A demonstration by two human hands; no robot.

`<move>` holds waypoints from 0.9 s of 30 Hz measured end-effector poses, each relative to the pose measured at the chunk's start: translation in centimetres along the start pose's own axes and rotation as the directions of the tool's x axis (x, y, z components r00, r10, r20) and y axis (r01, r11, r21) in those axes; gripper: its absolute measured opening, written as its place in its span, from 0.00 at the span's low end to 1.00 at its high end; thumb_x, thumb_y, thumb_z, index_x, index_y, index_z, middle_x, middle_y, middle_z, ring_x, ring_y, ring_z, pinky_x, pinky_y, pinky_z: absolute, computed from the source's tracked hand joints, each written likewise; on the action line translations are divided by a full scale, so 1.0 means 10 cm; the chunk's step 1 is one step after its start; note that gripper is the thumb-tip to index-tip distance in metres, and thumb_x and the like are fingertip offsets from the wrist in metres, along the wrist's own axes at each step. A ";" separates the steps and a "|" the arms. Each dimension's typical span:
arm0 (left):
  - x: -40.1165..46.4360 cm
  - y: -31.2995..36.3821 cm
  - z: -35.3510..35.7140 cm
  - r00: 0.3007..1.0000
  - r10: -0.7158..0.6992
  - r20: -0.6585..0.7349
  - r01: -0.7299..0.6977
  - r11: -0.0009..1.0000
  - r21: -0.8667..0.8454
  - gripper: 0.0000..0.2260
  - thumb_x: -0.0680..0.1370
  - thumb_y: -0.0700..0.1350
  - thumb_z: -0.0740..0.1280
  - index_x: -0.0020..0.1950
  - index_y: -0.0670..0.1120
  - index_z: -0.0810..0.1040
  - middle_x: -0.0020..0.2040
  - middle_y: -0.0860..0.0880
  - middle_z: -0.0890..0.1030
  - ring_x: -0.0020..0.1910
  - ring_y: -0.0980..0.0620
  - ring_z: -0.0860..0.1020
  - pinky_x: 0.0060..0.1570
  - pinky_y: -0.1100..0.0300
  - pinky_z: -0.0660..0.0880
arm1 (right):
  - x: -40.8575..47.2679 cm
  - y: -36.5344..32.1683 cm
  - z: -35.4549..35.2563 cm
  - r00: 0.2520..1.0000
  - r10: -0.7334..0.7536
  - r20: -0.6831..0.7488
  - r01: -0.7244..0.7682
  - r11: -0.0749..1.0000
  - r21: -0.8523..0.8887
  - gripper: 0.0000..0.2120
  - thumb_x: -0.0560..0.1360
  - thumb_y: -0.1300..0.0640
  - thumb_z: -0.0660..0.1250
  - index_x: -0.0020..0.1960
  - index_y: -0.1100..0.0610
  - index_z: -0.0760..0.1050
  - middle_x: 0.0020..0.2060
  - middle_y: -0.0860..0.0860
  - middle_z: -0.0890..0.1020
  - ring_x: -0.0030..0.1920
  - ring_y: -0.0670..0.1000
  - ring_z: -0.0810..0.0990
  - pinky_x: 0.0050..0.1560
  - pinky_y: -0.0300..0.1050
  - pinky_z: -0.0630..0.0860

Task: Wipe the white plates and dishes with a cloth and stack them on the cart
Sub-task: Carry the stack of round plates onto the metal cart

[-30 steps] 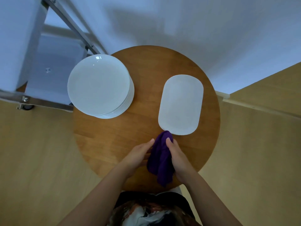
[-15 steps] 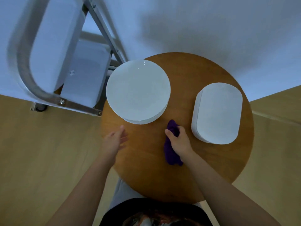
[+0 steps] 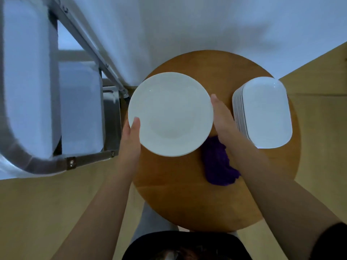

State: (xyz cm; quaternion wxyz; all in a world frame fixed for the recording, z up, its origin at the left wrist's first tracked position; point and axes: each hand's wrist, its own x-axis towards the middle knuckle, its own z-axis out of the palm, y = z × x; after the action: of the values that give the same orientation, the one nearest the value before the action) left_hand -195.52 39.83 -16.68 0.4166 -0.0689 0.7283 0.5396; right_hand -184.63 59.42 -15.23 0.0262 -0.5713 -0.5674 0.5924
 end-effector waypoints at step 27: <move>0.42 0.03 -0.04 0.973 0.015 0.232 0.048 0.963 -0.265 0.09 0.80 0.55 0.58 0.55 0.56 0.75 0.43 0.57 0.85 0.41 0.55 0.84 0.31 0.60 0.79 | -0.20 0.70 0.27 0.991 -0.008 0.135 -0.088 0.716 0.692 0.18 0.78 0.40 0.54 0.54 0.46 0.79 0.51 0.49 0.84 0.50 0.52 0.83 0.43 0.47 0.79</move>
State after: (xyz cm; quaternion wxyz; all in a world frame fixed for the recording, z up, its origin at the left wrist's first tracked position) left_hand -198.58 41.09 -19.28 0.4901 -0.0673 0.5942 0.6342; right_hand -181.53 53.79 -19.67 0.1899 -0.4924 -0.2910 0.7980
